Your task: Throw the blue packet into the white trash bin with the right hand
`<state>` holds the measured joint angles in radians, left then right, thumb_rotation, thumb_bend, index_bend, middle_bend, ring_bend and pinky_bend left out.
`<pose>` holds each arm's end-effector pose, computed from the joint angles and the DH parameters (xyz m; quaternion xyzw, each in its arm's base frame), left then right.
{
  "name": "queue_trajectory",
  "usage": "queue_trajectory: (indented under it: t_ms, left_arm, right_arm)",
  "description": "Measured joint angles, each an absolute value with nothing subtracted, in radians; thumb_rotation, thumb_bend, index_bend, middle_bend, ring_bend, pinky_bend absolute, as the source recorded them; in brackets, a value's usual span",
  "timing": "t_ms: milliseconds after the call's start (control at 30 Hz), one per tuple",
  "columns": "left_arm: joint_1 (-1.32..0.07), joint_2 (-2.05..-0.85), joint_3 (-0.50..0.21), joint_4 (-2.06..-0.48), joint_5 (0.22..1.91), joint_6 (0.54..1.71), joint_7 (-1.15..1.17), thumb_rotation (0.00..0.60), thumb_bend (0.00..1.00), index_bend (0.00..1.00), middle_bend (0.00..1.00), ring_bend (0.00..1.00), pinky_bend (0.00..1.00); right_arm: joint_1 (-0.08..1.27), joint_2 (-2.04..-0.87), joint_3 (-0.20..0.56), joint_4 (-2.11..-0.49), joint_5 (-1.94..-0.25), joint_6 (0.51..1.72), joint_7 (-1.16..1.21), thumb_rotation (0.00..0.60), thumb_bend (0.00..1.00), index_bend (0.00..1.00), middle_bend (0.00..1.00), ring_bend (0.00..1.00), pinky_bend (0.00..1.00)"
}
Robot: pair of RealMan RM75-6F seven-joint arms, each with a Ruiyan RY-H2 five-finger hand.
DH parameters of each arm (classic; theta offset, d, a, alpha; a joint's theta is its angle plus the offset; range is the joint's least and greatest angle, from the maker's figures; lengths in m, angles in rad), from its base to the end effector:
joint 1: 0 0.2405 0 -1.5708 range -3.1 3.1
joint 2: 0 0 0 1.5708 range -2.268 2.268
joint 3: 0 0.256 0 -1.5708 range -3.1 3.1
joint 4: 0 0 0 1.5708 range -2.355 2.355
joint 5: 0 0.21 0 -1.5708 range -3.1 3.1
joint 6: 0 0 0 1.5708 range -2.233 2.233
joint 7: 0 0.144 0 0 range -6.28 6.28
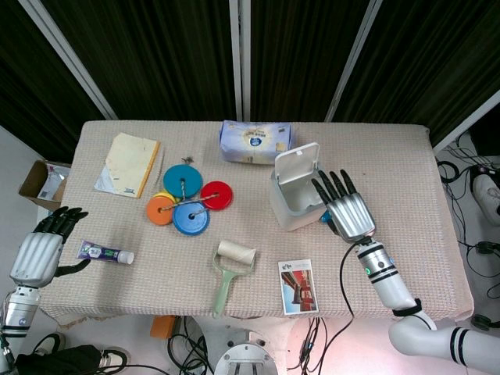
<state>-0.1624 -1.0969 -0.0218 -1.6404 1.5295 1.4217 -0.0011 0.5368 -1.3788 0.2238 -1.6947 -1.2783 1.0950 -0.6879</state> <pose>-0.2947 0.1975 0.1497 -0.6344 -0.3850 -0.3901 0.5451 -0.1654 -0.3094 0.0501 0.7529 -0.2328 0.3361 0.5157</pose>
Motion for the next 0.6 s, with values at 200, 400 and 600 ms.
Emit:
queue_trajectory:
  t_ms: [200, 400, 600]
  left_arm:
    - [-0.163, -1.098, -0.021, -1.641, 1.529, 1.418, 0.003, 0.6, 0.03, 0.18, 0.14, 0.09, 0.23]
    - [-0.163, -1.098, -0.022, -1.642, 1.53, 1.421, 0.004, 0.6, 0.03, 0.18, 0.14, 0.09, 0.23]
    - [-0.162, -1.096, -0.022, -1.642, 1.528, 1.422, -0.001, 0.6, 0.02, 0.18, 0.14, 0.09, 0.23]
  right_arm:
    - [0.541, -1.369, 0.208, -1.699, -1.274, 1.11, -0.686, 0.6, 0.2, 0.0, 0.0, 0.0, 0.0]
    - [0.539, -1.363, 0.194, -1.692, -1.271, 1.126, -0.666, 0.6, 0.18, 0.0, 0.0, 0.0, 0.0]
    - [0.519, -1.36, 0.185, -1.642, -1.254, 1.144, -0.595, 0.6, 0.1, 0.0, 0.0, 0.0, 0.0]
